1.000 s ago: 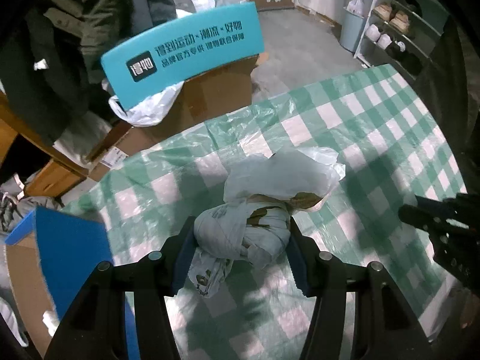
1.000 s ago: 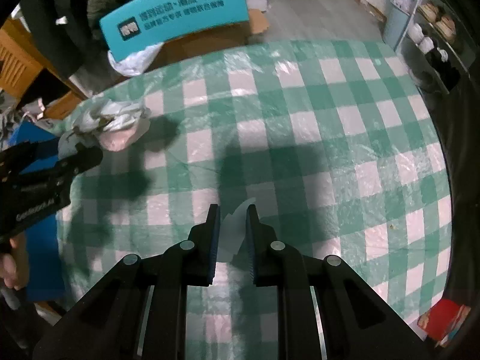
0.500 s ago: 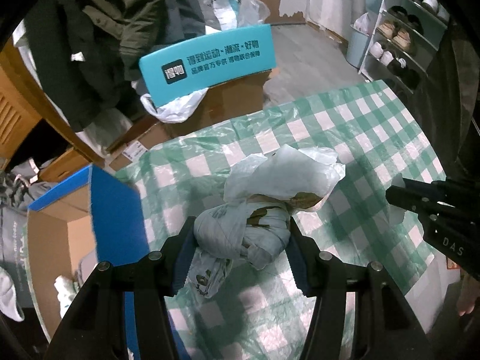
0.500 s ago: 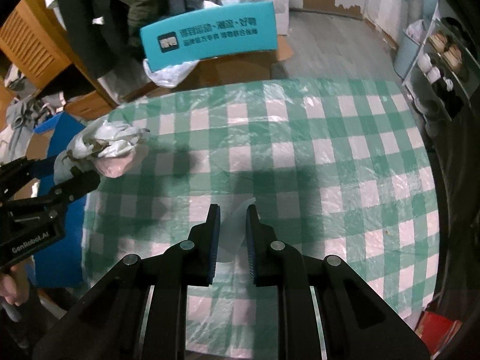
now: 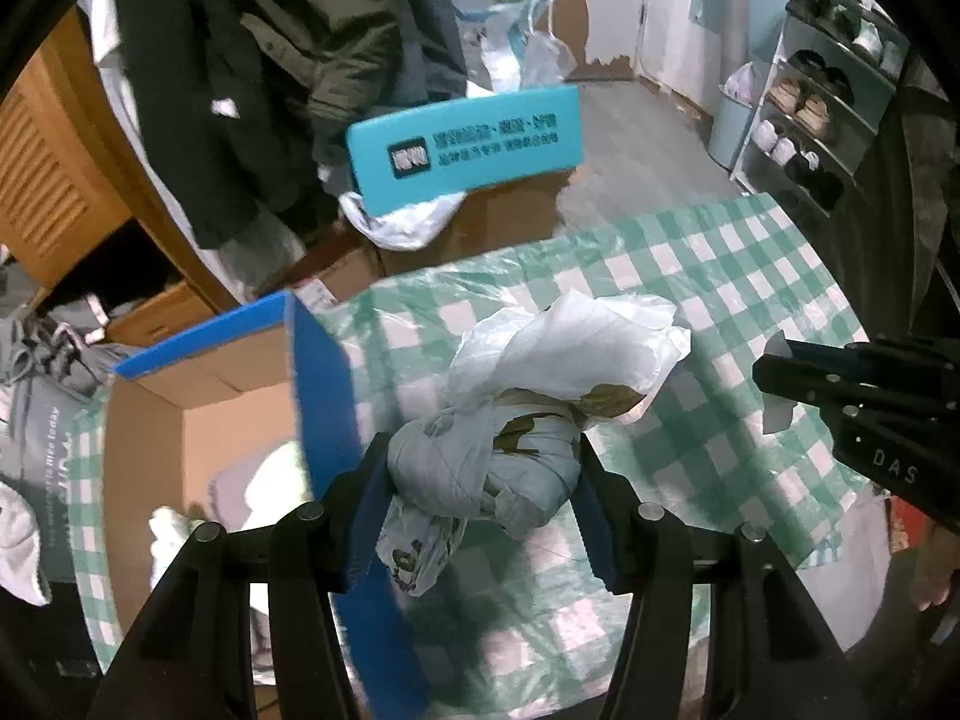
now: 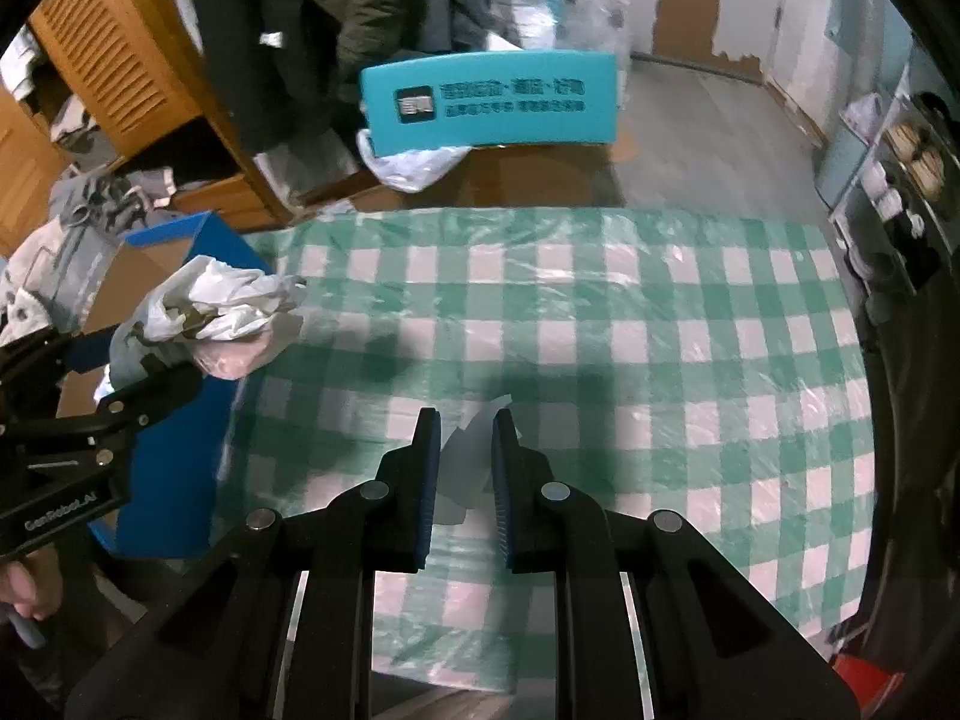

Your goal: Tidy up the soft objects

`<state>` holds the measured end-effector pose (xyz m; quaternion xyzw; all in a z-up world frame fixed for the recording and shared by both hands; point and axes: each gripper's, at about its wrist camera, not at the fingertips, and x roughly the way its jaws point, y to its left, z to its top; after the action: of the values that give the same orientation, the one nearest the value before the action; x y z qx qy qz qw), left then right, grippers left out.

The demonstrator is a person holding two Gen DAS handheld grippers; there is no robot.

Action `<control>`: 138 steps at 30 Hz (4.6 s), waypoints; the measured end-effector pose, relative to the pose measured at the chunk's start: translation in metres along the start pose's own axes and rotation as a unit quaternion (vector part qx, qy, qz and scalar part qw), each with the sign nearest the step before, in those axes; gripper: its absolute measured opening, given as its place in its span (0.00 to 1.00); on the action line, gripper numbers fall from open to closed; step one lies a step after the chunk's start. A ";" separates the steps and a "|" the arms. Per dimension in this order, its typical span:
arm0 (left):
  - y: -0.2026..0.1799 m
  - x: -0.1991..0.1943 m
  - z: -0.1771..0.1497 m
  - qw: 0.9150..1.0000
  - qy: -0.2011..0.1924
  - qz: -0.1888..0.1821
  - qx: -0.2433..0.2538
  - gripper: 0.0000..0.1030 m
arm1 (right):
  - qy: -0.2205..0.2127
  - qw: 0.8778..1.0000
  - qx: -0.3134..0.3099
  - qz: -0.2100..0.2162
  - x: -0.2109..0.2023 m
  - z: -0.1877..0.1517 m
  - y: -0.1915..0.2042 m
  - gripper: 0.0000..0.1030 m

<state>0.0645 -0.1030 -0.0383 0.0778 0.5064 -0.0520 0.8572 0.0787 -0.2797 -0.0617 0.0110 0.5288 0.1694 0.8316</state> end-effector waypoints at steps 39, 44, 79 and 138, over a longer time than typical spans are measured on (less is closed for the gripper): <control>0.164 -0.030 -0.067 0.990 -0.029 0.014 -0.139 0.56 | 0.000 0.990 -0.121 0.076 0.014 0.047 0.189 0.14; 0.185 -0.020 -0.076 0.987 -0.017 0.019 -0.159 0.56 | 0.015 0.988 -0.131 0.080 0.030 0.050 0.208 0.14; 0.206 -0.017 -0.087 0.977 0.016 0.039 -0.210 0.79 | 0.019 0.987 -0.133 0.088 0.045 0.061 0.236 0.51; 0.137 -0.079 -0.066 0.988 -0.078 0.022 -0.129 0.88 | -0.068 0.989 -0.129 0.033 -0.032 0.022 0.174 0.66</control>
<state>-0.0077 0.0449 0.0109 -0.0266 0.4388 0.0263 0.8978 0.0386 -0.1218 0.0099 -0.0678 0.4440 0.2624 0.8541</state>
